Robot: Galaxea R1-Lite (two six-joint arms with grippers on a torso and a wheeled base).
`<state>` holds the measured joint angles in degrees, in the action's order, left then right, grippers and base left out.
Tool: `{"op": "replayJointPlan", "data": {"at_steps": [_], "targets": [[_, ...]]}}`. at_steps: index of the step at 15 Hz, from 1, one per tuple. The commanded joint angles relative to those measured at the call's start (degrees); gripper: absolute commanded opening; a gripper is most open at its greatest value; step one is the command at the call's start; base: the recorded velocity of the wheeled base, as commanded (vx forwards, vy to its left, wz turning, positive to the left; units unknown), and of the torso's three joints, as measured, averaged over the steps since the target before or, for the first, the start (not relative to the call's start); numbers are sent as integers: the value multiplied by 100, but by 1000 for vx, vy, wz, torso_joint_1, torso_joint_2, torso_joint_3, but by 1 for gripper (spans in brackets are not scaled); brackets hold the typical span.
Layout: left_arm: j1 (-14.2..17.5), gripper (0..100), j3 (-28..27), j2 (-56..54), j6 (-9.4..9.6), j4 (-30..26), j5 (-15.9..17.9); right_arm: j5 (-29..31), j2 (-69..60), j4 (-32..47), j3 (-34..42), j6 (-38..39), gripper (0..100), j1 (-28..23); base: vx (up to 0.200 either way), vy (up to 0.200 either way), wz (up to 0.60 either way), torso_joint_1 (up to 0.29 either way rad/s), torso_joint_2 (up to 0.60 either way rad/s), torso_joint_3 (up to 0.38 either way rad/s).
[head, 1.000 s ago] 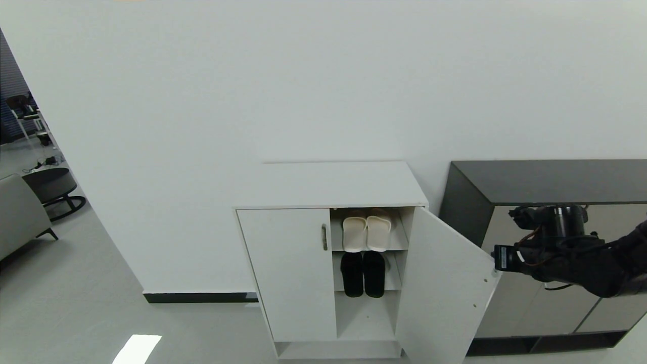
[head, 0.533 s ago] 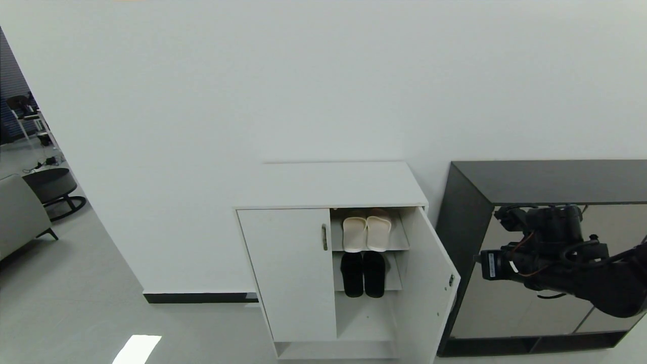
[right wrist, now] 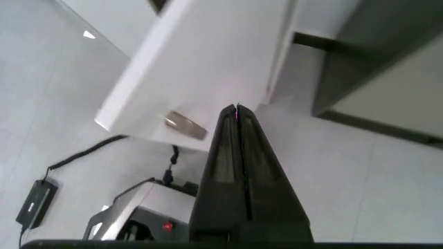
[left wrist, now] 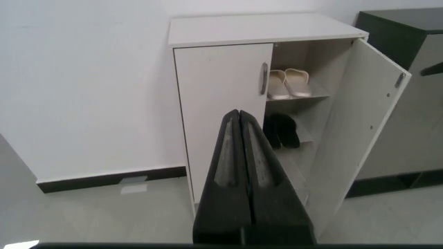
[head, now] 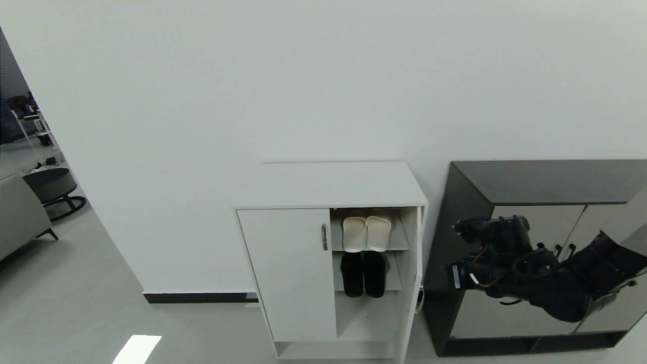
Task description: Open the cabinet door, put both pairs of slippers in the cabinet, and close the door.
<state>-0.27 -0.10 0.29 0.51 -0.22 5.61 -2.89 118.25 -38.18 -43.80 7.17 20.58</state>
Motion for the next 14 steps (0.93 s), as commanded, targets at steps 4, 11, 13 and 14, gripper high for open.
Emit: {"op": "replayJointPlan", "data": {"at_steps": [4, 11, 13, 14], "targets": [[0, 0, 1, -3, -7, 4, 2, 377, 937, 12, -1157, 109, 0, 825, 0, 0, 0, 0, 0, 0], [0, 0, 1, -3, -7, -4, 2, 368, 691, 39, -1377, 443, 0, 1203, 0, 0, 0, 0, 0, 0], [0, 0, 1, -3, -7, 4, 2, 350, 225, -128, -788, 461, 0, 1203, 0, 0, 0, 0, 0, 0], [0, 0, 1, -3, -7, 4, 2, 342, 14, -392, -480, 470, 0, 1212, 0, 0, 0, 0, 0, 0]]}}
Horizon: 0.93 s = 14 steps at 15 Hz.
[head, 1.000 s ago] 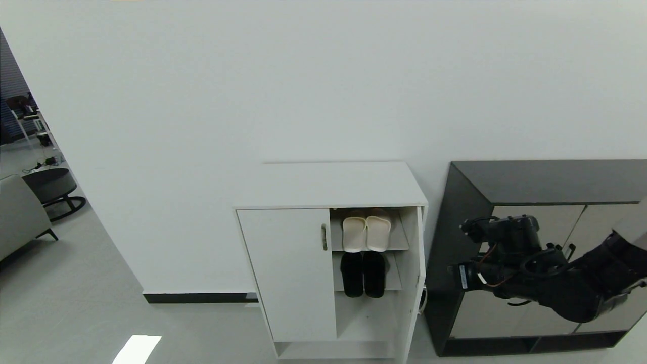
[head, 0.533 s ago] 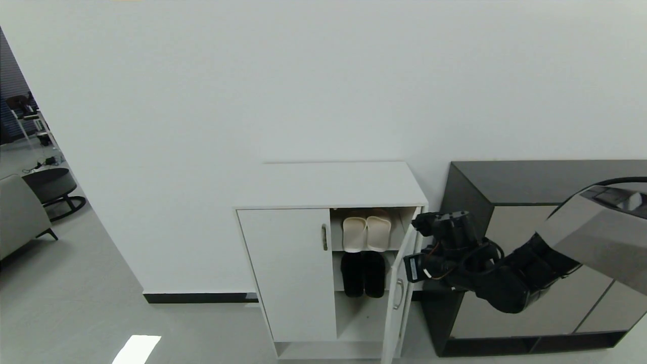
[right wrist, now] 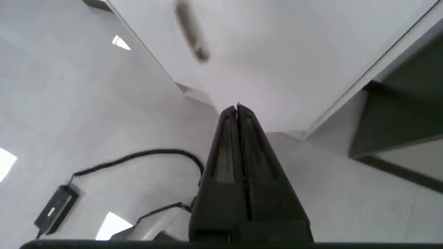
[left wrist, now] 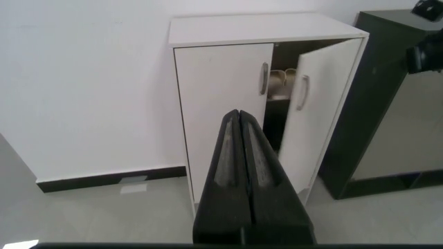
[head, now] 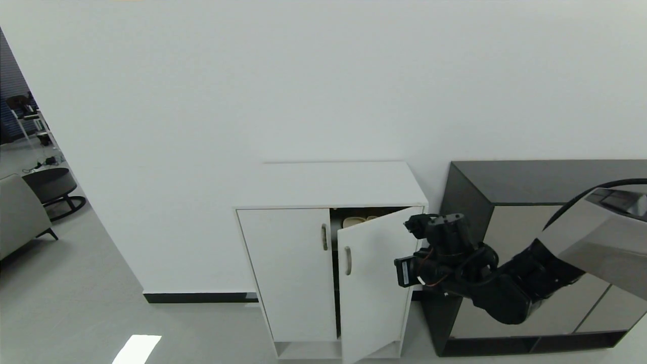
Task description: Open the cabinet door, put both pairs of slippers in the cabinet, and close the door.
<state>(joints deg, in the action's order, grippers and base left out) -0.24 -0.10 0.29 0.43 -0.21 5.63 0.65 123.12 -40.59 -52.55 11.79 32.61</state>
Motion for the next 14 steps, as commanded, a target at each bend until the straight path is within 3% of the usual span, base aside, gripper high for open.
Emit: {"op": "replayJointPlan", "data": {"at_steps": [1, 5, 14], "targets": [[-2, 0, 1, -3, 1, -6, -1, -12, -755, -502, 738, 43, 0, 52, 0, 0, 0, 0, 0, 0], [-2, 0, 1, -3, 10, 3, 8, -12, -1722, -748, 1415, 157, 0, 369, 0, 0, 0, 0, 0, 0], [-2, 0, 1, -3, 10, -6, 8, 23, -1994, -766, 1485, 157, 0, 510, 0, 0, 0, 0, 0, 0]]}}
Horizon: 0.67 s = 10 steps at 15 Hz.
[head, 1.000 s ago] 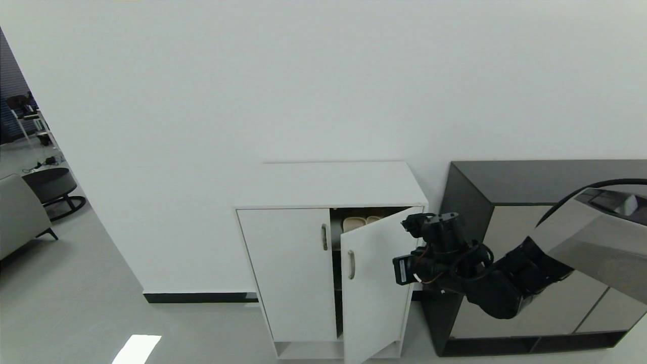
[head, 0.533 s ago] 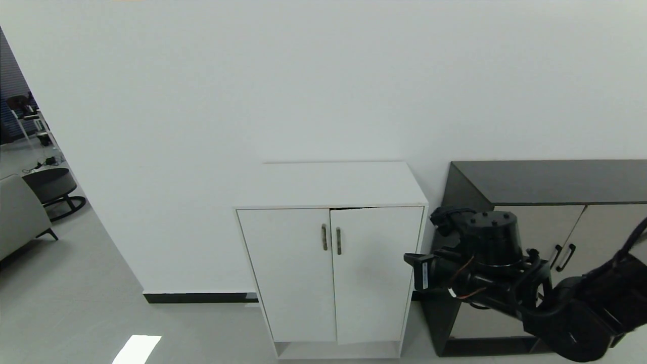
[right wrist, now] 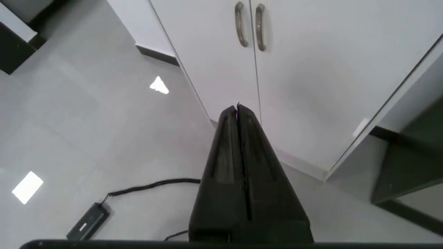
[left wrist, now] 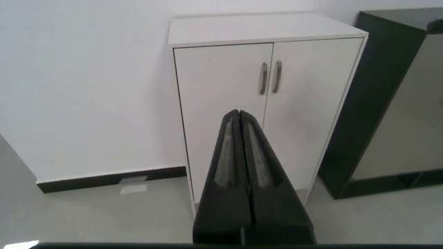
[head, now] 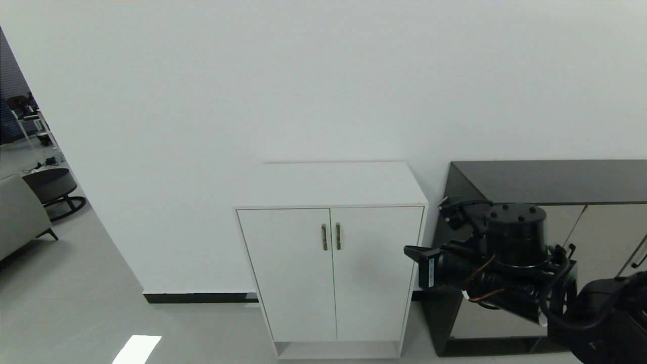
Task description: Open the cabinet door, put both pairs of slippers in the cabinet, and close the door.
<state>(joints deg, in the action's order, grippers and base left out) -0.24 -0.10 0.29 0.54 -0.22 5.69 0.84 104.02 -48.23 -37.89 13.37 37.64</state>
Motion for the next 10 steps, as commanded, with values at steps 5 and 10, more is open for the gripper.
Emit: {"op": "replayJointPlan", "data": {"at_steps": [5, 10], "targets": [[-2, 0, 1, -3, -1, 4, 2, 92, -471, -3, 502, 16, 0, -55, 120, 0, 0, -3, 0, 3], [-2, 0, 1, -3, -1, -4, 2, 1094, -1376, 498, 950, -239, 0, -389, 0, 0, 0, 0, 0, 0]]}}
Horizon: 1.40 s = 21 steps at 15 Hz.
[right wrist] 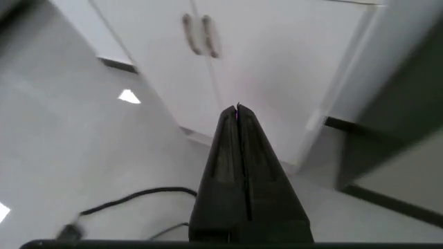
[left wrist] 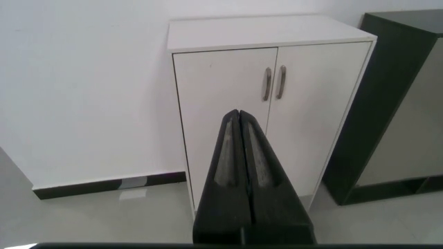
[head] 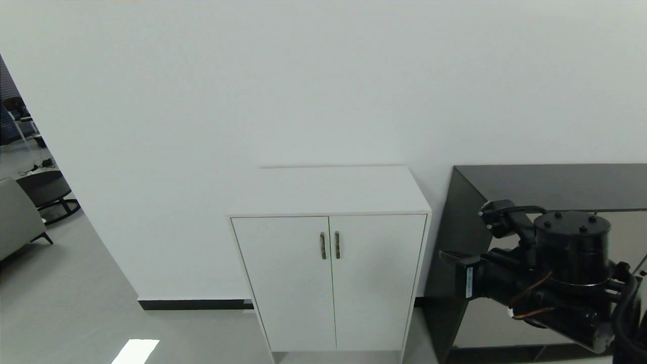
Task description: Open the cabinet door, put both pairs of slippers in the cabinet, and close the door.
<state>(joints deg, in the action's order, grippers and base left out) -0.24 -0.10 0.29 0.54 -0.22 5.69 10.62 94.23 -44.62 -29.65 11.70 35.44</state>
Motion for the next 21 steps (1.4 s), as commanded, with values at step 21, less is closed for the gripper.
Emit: {"op": "replayJointPlan", "data": {"at_steps": [21], "targets": [[-2, 0, 1, -3, 8, 4, -7, -1589, -6936, 4286, 2894, -1495, 0, -3210, 0, 0, 0, 0, 0, 0]]}}
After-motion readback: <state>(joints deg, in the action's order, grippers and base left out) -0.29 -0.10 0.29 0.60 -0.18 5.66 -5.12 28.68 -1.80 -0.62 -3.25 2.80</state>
